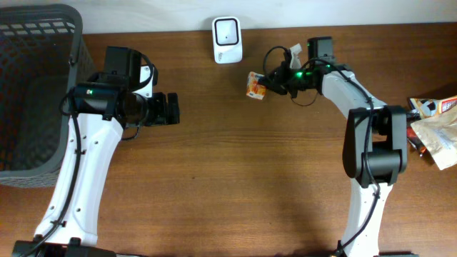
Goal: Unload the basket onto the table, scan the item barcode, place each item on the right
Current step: 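Lift the Kleenex pack and carry it toward the scanner, then hold the Kleenex pack against the scanner face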
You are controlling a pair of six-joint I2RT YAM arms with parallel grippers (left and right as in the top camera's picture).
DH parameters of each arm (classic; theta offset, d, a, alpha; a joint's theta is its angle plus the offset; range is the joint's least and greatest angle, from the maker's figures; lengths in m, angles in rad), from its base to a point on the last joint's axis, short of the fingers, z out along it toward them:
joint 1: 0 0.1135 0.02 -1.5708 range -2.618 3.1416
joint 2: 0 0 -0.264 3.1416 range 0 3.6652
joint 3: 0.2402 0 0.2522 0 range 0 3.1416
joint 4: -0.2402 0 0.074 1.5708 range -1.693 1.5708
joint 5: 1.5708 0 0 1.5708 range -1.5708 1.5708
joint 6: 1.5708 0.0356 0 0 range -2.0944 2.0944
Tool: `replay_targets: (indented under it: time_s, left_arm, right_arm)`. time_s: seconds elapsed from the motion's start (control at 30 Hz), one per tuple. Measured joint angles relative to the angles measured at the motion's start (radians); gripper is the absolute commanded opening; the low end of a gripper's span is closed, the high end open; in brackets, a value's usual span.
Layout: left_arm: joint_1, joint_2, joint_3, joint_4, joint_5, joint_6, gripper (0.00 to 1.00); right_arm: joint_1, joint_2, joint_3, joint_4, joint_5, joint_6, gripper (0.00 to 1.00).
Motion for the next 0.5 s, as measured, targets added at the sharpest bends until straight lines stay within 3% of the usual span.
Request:
replay_targets:
  time_s: [0.13,0.2,0.5]
  left_arm:
    - [0.000,0.000,0.000,0.000,0.000,0.000,0.99]
    - [0.000,0.000,0.000,0.000,0.000,0.000,0.99]
    - [0.000,0.000,0.000,0.000,0.000,0.000,0.99]
  right_arm:
    - [0.000,0.002,0.000,0.049,-0.385,-0.080,0.04]
    - [0.003,0.002,0.000,0.066,-0.488,-0.093,0.04]
    - [0.048,0.003,0.000,0.066,-0.577,-0.104,0.04]
